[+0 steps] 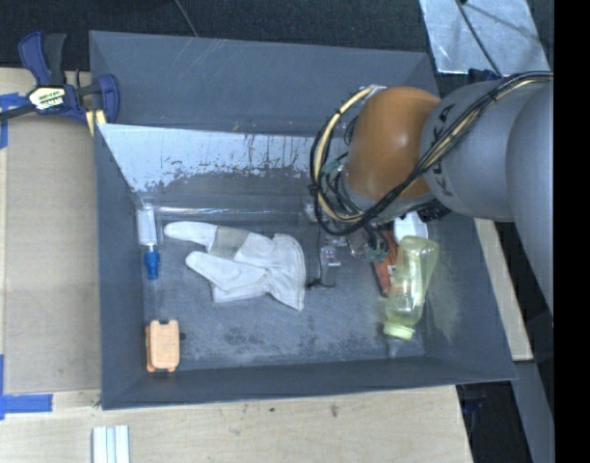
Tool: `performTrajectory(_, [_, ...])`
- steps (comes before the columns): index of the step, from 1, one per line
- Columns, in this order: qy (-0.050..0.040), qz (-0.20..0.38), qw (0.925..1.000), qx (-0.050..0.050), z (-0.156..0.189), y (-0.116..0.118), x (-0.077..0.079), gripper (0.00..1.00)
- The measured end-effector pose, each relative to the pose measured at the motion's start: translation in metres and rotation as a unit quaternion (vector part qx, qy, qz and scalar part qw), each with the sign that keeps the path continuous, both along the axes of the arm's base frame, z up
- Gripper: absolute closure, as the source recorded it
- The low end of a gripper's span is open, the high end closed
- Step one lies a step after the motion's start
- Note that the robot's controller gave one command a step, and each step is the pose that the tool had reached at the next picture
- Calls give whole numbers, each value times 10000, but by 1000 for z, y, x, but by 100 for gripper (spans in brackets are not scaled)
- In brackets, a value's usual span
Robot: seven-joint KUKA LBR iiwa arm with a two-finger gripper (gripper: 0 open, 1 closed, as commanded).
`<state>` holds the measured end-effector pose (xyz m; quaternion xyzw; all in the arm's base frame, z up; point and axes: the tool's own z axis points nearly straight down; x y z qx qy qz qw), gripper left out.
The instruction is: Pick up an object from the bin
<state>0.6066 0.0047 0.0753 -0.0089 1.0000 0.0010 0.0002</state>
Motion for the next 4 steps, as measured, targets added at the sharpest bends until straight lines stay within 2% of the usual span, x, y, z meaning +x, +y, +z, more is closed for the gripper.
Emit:
performTrajectory(1, [-15, 207, 9998, -15, 1, 31, -3, 0])
performTrajectory(2, [-25, 639, 9980, -6, -4, 68, -37, 100])
performTrajectory(3, [-25, 640, 9979, -6, -4, 68, -37, 100])
performTrajectory(4, [-61, 564, 9984, -11, 188, 56, -21, 100])
